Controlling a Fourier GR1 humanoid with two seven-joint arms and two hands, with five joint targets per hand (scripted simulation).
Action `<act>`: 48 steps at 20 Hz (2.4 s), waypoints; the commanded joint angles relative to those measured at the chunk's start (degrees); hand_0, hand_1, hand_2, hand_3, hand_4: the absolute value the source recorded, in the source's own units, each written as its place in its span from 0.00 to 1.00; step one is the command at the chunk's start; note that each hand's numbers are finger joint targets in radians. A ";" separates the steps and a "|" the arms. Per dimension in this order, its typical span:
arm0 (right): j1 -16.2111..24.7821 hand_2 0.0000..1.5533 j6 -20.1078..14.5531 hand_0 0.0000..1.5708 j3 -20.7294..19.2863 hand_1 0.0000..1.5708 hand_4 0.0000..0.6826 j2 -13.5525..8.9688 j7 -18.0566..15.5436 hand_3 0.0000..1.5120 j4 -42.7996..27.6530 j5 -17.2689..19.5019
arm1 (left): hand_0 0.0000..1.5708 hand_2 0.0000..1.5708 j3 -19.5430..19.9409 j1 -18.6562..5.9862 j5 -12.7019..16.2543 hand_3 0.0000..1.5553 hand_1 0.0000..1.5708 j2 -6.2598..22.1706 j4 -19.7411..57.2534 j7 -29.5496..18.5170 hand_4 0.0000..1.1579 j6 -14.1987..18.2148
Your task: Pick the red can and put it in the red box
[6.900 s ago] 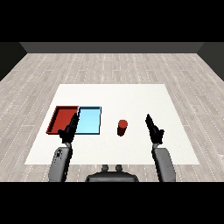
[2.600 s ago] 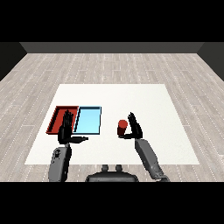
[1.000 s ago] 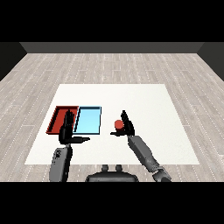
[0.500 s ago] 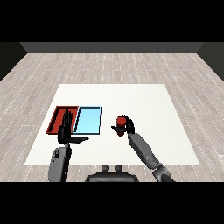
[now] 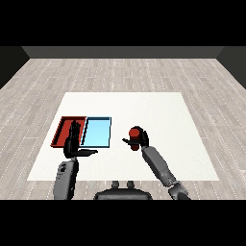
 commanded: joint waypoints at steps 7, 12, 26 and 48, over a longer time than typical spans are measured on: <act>1.73 0.95 -1.42 1.00 -2.01 1.00 0.88 -0.63 3.87 0.93 -10.62 5.13 | 0.00 0.00 -0.68 1.78 -1.74 0.00 0.00 1.32 -0.48 -2.32 0.00 -1.41; 3.77 0.95 -3.04 1.00 -1.71 1.00 0.88 -3.69 10.14 0.93 -23.27 7.48 | 0.00 0.00 -3.62 2.28 -2.74 0.00 0.00 -1.56 -4.25 0.51 0.00 0.75; 9.18 0.94 -3.09 1.00 -2.57 1.00 0.91 -5.22 12.84 0.93 -44.76 11.55 | 0.00 0.00 -11.90 -1.92 -1.38 0.00 0.00 -3.14 -4.79 9.34 0.00 -2.07; -3.49 0.95 -10.33 1.00 1.70 1.00 0.96 0.83 7.25 0.94 -31.45 13.53 | 0.00 0.00 -25.52 -11.04 2.74 0.00 0.00 -3.16 3.34 15.71 0.00 8.04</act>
